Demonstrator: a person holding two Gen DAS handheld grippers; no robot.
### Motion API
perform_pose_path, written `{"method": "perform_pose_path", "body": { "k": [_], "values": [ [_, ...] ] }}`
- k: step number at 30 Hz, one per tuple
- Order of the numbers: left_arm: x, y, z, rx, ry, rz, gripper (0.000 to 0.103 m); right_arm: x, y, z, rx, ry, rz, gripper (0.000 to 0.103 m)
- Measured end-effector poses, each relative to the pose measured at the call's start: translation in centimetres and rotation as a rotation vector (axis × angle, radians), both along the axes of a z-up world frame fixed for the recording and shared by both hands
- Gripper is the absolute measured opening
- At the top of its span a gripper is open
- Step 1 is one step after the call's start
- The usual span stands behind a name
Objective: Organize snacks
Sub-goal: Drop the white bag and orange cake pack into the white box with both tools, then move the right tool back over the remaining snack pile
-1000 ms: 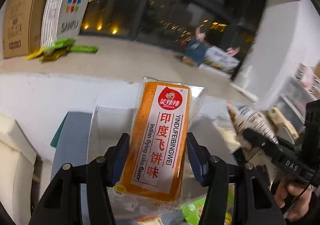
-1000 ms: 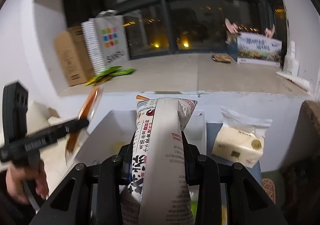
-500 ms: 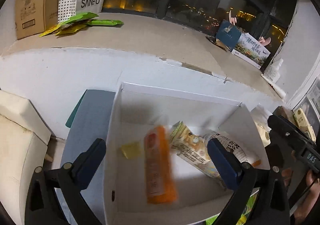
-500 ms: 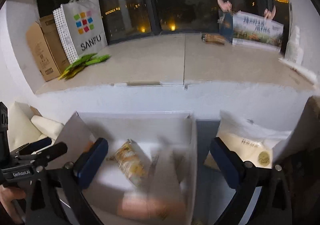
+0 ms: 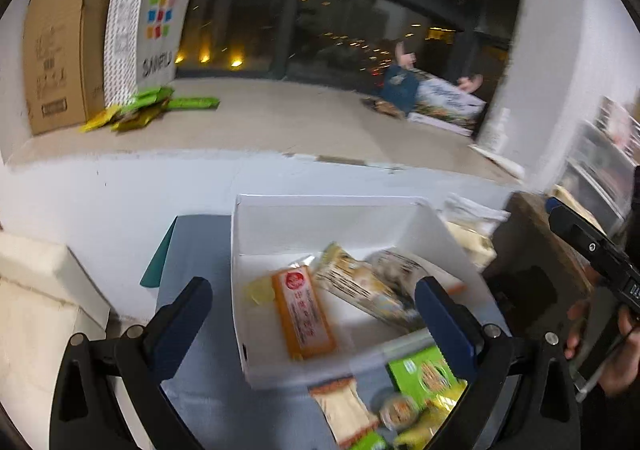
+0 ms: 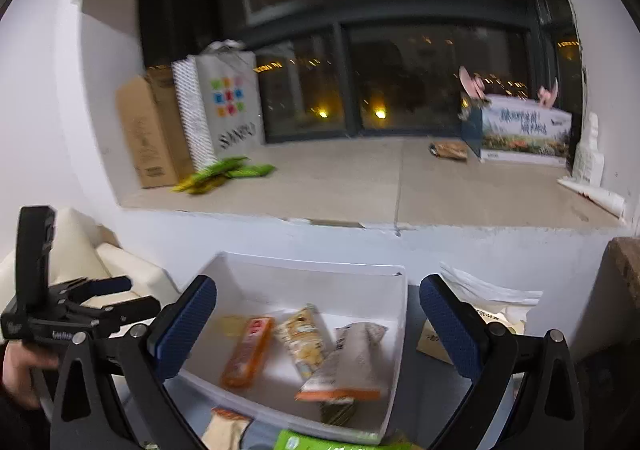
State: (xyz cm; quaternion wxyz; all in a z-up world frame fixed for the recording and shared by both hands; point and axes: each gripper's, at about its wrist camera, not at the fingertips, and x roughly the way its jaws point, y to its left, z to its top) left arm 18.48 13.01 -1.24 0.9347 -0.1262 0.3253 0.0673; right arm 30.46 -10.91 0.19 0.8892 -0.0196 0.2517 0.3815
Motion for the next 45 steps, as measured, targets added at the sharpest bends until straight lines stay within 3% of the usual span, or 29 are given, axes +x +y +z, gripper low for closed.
{"method": "perform_pose_path", "body": {
  "k": [4,10,15,21,25,31,37,41,45],
  "values": [
    [-5.1,-1.8,1.3,0.019,-0.051,-0.039,0.103,-4.8,-3.2,1.1,0.082,-0.041,0.044,0.103],
    [-11.0,-4.5,0.6,-0.003,-0.100,-0.069,0.103,-11.5,-7.4,0.7,0.115,-0.088,0.060,0.103],
    [-14.6,-7.5,-1.7,-0.019,-0.113,-0.085,0.103,-16.4,-11.1,-1.5,0.075,-0.105,0.010,0.103],
    [-15.6,-10.3,-4.5,-0.018,-0.058,-0.145,0.103,-20.7,-15.0,-4.9,-0.049,-0.114,-0.047,0.103],
    [-15.7,-11.0,-5.3,-0.044,-0.042,-0.152,0.103,-20.8,-16.4,-6.6,-0.085,-0.082,-0.055,0.103],
    [-16.0,-11.7,-5.6,-0.023,-0.043,-0.193,0.103,-20.1,-15.4,-8.7,-0.168,-0.079,-0.031,0.103],
    [-17.1,-12.0,-5.4,0.034,-0.059,-0.246,0.103,-18.7,-11.9,-10.0,-0.300,-0.143,0.115,0.103],
    [-17.4,-11.6,-5.7,0.023,-0.064,-0.242,0.103,-16.8,-9.0,-11.0,-0.448,-0.223,0.234,0.103],
    [-17.3,-11.1,-6.2,0.013,-0.054,-0.232,0.103,-13.8,-6.5,-12.3,-0.518,-0.221,0.293,0.103]
  ]
}}
